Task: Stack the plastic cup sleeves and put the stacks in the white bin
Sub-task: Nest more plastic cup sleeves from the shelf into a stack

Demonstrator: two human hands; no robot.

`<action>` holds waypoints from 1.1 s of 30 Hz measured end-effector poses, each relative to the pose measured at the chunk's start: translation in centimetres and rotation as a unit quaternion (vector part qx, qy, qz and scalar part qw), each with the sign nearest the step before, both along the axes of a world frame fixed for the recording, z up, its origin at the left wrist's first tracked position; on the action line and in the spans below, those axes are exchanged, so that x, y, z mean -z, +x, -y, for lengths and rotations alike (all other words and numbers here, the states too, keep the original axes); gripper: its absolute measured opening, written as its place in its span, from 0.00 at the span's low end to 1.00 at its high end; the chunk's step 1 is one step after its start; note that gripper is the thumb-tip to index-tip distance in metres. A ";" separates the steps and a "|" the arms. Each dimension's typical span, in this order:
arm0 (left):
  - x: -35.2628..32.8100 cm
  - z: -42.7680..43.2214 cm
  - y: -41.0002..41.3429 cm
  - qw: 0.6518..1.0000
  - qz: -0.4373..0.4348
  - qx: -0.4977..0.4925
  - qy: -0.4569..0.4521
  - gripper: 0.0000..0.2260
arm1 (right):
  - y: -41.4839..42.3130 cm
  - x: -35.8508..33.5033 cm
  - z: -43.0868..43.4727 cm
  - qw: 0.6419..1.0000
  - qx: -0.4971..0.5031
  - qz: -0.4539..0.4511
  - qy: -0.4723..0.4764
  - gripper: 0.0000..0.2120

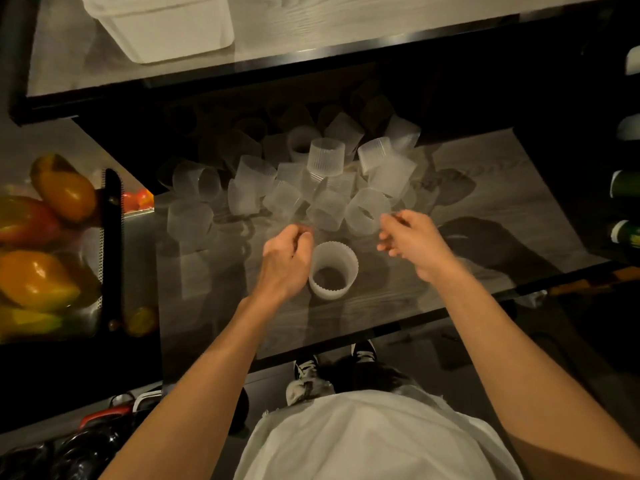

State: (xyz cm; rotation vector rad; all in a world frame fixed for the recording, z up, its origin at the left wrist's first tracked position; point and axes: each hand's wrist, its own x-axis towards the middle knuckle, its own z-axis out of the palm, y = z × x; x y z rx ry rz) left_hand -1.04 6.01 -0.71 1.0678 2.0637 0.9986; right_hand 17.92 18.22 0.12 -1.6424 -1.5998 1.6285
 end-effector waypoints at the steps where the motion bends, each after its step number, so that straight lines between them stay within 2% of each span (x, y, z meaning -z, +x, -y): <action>1: -0.3 -1.0 0.2 1.000 0.004 -0.006 0.006 0.11 | 0.2 0.1 -0.4 0.998 0.059 -0.008 -0.018 0.07; 4: -1.2 -4.3 0.9 0.999 -0.016 0.045 -0.020 0.13 | 0.1 0.6 -1.4 0.984 0.141 -0.044 -0.096 0.03; 7: -1.0 -7.3 1.2 0.988 0.024 0.129 -0.083 0.19 | -0.8 0.8 -1.8 0.969 0.173 -0.081 -0.158 0.02; 10: -0.7 -8.8 1.3 0.980 0.058 0.152 -0.119 0.21 | -1.4 1.1 -2.1 0.960 0.179 -0.097 -0.190 0.13; 16: -1.8 -8.4 0.6 0.993 0.050 0.098 -0.045 0.08 | -1.6 0.4 -1.9 0.947 0.174 -0.140 -0.229 0.16; 18: -2.5 -7.7 0.1 0.996 0.022 0.086 -0.031 0.08 | -1.6 -0.6 -1.5 0.945 0.145 -0.179 -0.231 0.17; 20: -3.2 -6.9 -0.8 0.997 0.045 0.065 -0.008 0.09 | -1.8 -2.0 -0.9 0.957 0.100 -0.192 -0.193 0.20; 23: -4.7 -5.0 -2.4 0.982 0.174 0.047 0.056 0.12 | -2.1 -3.9 -0.3 0.979 0.017 -0.190 -0.077 0.24; 26: -5.7 -2.6 -3.6 0.963 0.255 0.075 0.048 0.24 | -1.7 -5.2 0.5 0.982 -0.123 -0.146 0.004 0.26; 29: -5.2 -0.8 -3.9 0.964 0.232 0.126 0.002 0.31 | -1.4 -5.8 1.6 0.969 -0.234 -0.075 0.036 0.27; 33: -5.1 0.2 -2.7 0.967 0.191 0.167 -0.003 0.31 | -1.3 -5.8 2.5 0.946 -0.314 -0.003 0.076 0.27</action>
